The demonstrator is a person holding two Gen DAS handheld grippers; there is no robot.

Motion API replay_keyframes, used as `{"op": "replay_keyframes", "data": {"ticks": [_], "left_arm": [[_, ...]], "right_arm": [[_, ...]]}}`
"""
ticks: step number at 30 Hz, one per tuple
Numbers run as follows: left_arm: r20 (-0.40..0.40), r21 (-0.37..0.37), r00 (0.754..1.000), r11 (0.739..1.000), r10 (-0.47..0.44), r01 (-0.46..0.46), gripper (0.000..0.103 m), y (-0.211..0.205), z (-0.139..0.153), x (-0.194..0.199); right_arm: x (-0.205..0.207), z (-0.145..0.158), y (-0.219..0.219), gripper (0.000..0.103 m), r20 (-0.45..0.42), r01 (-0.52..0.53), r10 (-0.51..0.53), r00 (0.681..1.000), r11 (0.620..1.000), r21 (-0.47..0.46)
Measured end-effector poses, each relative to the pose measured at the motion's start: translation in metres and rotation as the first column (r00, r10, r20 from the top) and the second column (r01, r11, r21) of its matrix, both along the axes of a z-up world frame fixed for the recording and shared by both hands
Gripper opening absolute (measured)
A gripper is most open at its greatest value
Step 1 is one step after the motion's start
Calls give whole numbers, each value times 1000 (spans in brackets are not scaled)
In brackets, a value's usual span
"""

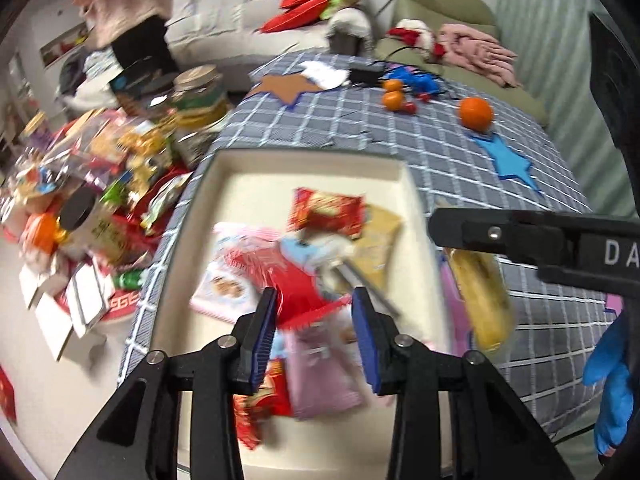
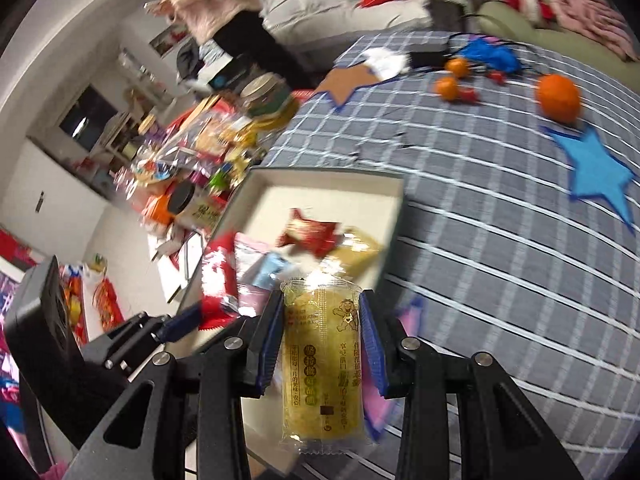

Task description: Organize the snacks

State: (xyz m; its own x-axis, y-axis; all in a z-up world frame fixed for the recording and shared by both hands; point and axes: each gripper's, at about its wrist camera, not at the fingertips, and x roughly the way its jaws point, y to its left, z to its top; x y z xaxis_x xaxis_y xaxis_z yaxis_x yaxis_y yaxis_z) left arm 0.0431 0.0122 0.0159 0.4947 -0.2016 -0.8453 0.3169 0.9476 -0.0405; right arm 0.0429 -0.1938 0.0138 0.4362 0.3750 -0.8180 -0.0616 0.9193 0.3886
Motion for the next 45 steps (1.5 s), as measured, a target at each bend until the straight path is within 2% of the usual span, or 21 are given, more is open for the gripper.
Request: {"op": "replay_keyframes", "data": {"ticks": [1,3,7,8,9,11,13,15,16,17,18,23,33,45], "left_arm": [[-5,-1,1000,1000,10,-10,56,3,-2,1],[3,-7,1000,1000,28,-28,82,11,-4,0],[14,-33,999,999,36,-36,84,19,-4,1],[10,-42,999,998,43,-42,87,22,-5,2],[7,-43,999,998,51,-50,90,22,-5,2],[5,-31,997,997,72,-71,92,26,-8,3],[-12,7,995,995,97,-97,102,27,-11,5],[-10,35,994,993,111,-110,103,27,-15,6],[-3,41,994,993,113,-113,103,28,-15,6],[4,50,993,992,115,-115,103,28,-16,5],[7,58,994,992,113,-113,103,29,-16,4],[-8,107,995,990,97,-95,103,26,-17,3],[-29,101,995,991,93,-90,103,25,-16,1],[-30,134,996,988,82,-77,103,20,-19,-1]], "right_arm": [[6,-4,10,39,-14,-16,16,1000,1000,-12],[12,-10,20,43,-31,-34,32,999,999,-39],[17,-13,36,47,-40,-71,67,997,992,-108],[16,-13,39,55,-42,-81,76,996,988,-132],[15,-12,41,68,-40,-86,81,996,984,-156],[12,-11,46,78,-22,-97,95,995,973,-209],[9,-10,50,78,-18,-113,112,994,961,-253],[8,-11,53,78,-23,-127,125,992,951,-283],[8,-11,54,83,-26,-132,130,991,946,-295],[7,-11,55,101,-25,-132,131,991,943,-307],[7,-10,55,103,-15,-132,134,991,941,-311],[6,-7,57,103,-19,-147,149,989,928,-342],[2,-8,61,103,-27,-168,170,985,914,-368],[1,-10,64,103,-32,-179,181,983,907,-380]]}}
